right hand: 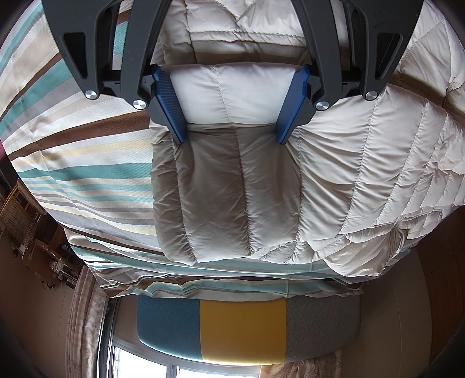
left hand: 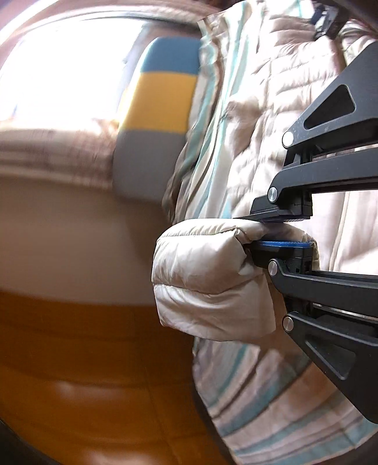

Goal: Fold large clothes
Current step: 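Lift the sleeve with the left tool and fold it across the jacket body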

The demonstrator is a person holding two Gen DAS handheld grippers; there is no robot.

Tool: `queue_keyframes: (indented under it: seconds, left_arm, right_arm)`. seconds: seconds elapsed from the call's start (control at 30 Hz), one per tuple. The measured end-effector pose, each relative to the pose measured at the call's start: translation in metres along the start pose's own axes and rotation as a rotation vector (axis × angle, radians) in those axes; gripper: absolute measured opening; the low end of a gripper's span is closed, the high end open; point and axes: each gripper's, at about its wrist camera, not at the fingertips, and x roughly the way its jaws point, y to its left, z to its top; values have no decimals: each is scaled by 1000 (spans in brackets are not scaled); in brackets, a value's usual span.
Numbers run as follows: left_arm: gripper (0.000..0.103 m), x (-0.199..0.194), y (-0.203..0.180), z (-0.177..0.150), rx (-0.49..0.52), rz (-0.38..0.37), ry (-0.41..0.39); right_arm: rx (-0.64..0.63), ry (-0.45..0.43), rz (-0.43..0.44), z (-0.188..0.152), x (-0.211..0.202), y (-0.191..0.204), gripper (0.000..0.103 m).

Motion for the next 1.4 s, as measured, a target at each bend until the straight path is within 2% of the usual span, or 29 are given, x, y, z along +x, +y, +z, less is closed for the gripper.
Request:
queue_keyframes:
  seconds: [0.2,0.37,0.53,0.63,0.67,0.73,0.83,0.9,0.97,1.07,1.1,1.13,1.3,1.4]
  left_arm:
    - [9,7,-73,-13,130,-107,47]
    - [9,23,-113,-31,222,-142,117]
    - [9,37,-150,-54,361,-166,214]
    - [9,47,-168,-72,481,-176,279]
    - [9,50,-176,-81,551,-174,306]
    - [12,50,-188,-97,678,-145,297]
    - [12,45,-198,-110,795,-107,252]
    - [12,44,-198,-113,812,-102,239]
    - [17,40,-197,-114,820,-128,224]
    - [37,30,-200,-109,818,-171,190]
    - [49,26,-200,-107,817,-186,179]
    - [56,23,-200,-106,814,-192,171]
    - [57,1,-181,-87,709,-336,160]
    - [57,-11,-169,-78,678,-377,128]
  right_arm:
    - [0,0,0,0,0,0,64]
    - [3,1,3,0,0,0,64]
    - [4,0,4,1,1,1,64]
    - [4,1,3,1,1,1,64]
    - [3,0,3,0,1,1,64]
    - [4,0,4,1,1,1,64]
    - [5,1,4,1,1,1,64]
    - [5,1,4,1,1,2,64]
    - [5,1,4,1,1,2,64]
    - [5,1,4,1,1,1,64]
    - [4,1,4,1,1,2,64]
    - [5,1,4,1,1,1,64]
    - [6,1,6,1,1,0,64]
    - [15,3,25,2,1,-1,66]
